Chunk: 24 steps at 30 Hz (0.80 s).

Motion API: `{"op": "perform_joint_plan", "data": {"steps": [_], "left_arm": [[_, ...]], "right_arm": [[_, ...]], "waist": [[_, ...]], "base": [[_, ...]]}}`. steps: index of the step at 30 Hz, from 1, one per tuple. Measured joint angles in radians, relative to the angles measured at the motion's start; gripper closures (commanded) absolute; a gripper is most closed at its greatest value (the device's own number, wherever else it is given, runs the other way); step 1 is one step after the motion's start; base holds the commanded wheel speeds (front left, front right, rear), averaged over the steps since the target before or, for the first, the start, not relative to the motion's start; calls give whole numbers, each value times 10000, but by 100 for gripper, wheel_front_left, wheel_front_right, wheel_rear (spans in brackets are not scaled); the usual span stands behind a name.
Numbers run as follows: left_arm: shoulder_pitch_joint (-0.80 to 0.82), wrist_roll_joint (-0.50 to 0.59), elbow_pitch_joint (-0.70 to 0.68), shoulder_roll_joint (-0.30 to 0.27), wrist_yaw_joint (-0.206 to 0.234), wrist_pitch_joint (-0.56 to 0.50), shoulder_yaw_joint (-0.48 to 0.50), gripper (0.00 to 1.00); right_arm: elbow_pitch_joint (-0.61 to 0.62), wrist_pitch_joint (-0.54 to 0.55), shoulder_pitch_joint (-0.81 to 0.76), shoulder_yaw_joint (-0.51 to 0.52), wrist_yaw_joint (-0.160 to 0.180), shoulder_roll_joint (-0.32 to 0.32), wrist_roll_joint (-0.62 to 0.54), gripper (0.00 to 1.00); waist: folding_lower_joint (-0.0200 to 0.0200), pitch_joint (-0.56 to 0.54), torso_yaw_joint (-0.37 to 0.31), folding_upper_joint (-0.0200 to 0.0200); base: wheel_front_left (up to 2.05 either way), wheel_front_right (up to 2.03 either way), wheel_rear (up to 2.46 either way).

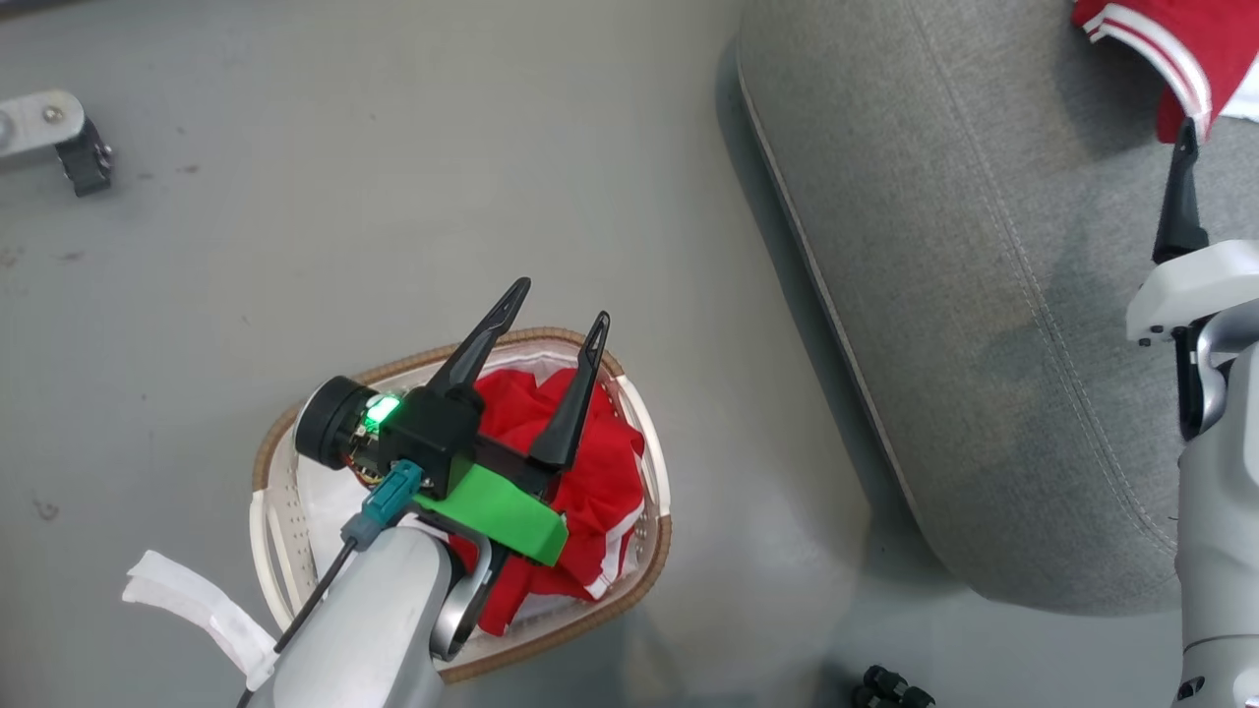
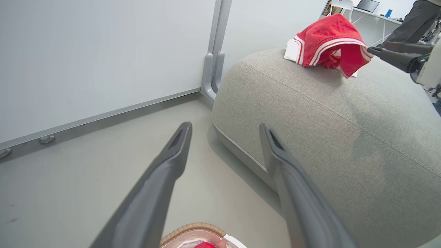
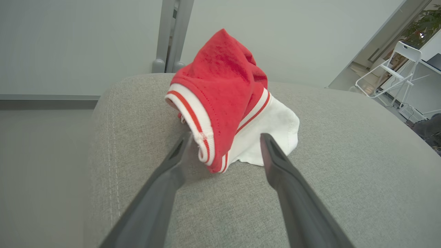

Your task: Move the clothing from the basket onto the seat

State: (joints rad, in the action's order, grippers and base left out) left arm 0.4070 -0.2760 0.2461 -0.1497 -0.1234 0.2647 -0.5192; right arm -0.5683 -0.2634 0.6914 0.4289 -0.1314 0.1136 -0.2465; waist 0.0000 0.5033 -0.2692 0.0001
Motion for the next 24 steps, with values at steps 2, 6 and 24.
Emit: {"op": "perform_joint_plan", "data": {"steps": [2,6,24], "left_arm": [[-40,-42,44,96,-10,0,104,0],[-101,-71,82,247,-12,0,435,0],[-1277,-150,226,855,-50,0,2069,0]], "right_arm": [[42,0,-64,-242,0,-29,96,0],[211,0,-68,-621,0,-25,282,0],[1277,0,-901,-1536,0,-360,1289,0]], "waist": [[0,-229,30,0],[0,-650,135,0],[0,-2336,1318,0]], "base": [[0,0,0],[0,0,0],[0,0,0]]}}
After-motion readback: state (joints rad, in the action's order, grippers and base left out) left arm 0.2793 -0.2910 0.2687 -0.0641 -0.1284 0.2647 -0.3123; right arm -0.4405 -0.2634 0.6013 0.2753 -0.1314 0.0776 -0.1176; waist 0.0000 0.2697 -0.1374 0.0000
